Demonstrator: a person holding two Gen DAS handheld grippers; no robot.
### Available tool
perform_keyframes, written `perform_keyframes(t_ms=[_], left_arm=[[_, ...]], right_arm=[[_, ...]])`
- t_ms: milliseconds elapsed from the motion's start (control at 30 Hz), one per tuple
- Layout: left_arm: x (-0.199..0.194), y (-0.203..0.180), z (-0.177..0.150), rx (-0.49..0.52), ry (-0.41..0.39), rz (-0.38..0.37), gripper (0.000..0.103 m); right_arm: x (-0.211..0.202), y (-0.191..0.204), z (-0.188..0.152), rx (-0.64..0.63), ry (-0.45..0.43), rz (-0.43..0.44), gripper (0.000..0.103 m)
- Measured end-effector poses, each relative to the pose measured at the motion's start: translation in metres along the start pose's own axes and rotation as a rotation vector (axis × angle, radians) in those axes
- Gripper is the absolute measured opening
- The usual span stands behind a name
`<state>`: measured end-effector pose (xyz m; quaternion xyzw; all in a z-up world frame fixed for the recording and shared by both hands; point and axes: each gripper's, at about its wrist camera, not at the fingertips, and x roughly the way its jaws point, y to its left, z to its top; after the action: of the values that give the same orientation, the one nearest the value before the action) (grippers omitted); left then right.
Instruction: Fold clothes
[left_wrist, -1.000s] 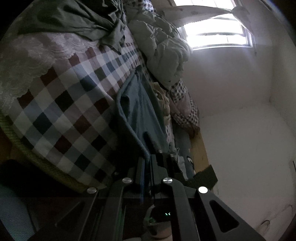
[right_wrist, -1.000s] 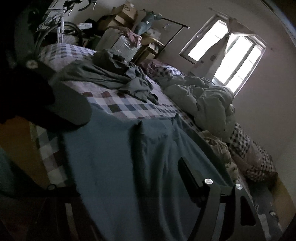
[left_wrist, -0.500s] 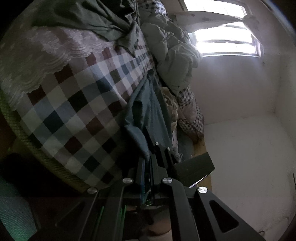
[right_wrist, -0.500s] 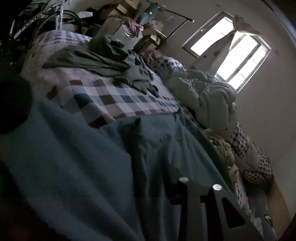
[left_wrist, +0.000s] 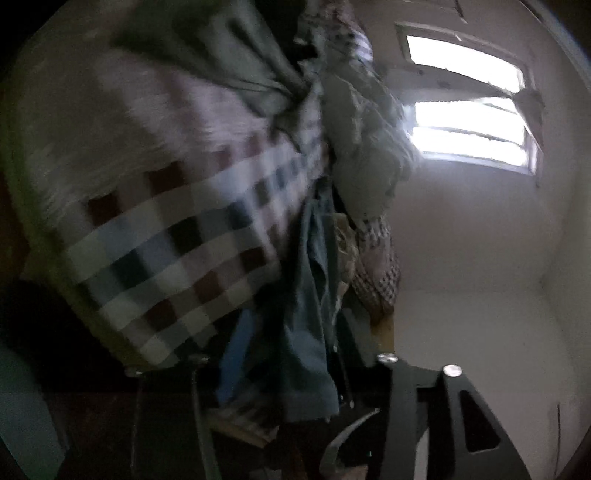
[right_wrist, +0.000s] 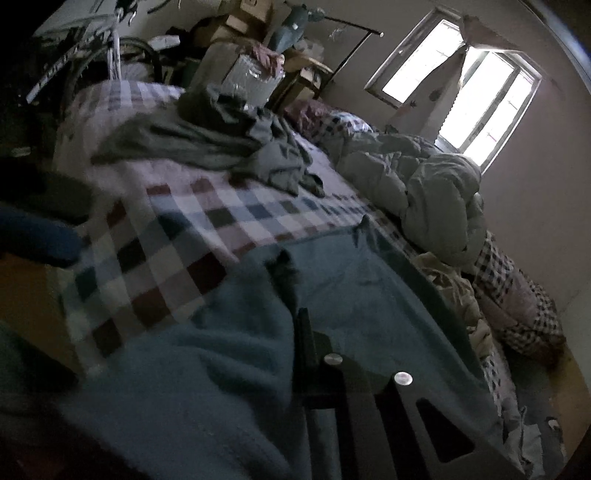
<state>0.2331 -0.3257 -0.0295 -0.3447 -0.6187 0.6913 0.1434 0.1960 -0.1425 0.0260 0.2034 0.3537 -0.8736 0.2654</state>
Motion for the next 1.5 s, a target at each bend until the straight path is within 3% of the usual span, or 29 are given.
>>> perform_keyframes(t_ms=[100,167,467,600,833,1000,1333,1400,1467,1500], left_arm=[[0.012,-0.022,0.013,0.1,0.02,0.022,0.077],[0.029,-0.033,0.022,0.147,0.052,0.045,0.079],[0.126,-0.065,0.041,0.301,0.272,0.123,0.079],[0.156,-0.077,0.053,0.333,0.295,0.114,0.079],[0.203,-0.075,0.081,0.3,0.305,0.116,0.079],[0.219,-0.067,0.09,0.308,0.3,0.14,0.05],[0.226,-0.063,0.105,0.303,0.305,0.087,0.042],[0.229,-0.06,0.106,0.292,0.318,0.096,0.024],[0.229,-0.054,0.108,0.265,0.329,0.1,0.011],[0.227,-0.052,0.108,0.256,0.328,0.096,0.01]], right_arm=[[-0.011,-0.006,0.004,0.018,-0.017,0.013,0.002],[-0.018,-0.013,0.005,0.052,-0.023,0.027,0.002],[-0.04,-0.032,0.007,0.11,-0.043,0.063,0.002],[-0.049,-0.042,0.008,0.149,-0.053,0.082,0.002],[-0.065,-0.052,0.008,0.178,-0.07,0.107,0.002],[-0.075,-0.059,0.006,0.171,-0.071,0.122,0.002],[-0.101,-0.07,0.001,0.155,-0.074,0.153,0.002],[-0.108,-0.073,0.0,0.151,-0.075,0.155,0.002],[-0.117,-0.074,-0.002,0.136,-0.077,0.151,0.002],[-0.12,-0.074,-0.002,0.13,-0.078,0.148,0.002]])
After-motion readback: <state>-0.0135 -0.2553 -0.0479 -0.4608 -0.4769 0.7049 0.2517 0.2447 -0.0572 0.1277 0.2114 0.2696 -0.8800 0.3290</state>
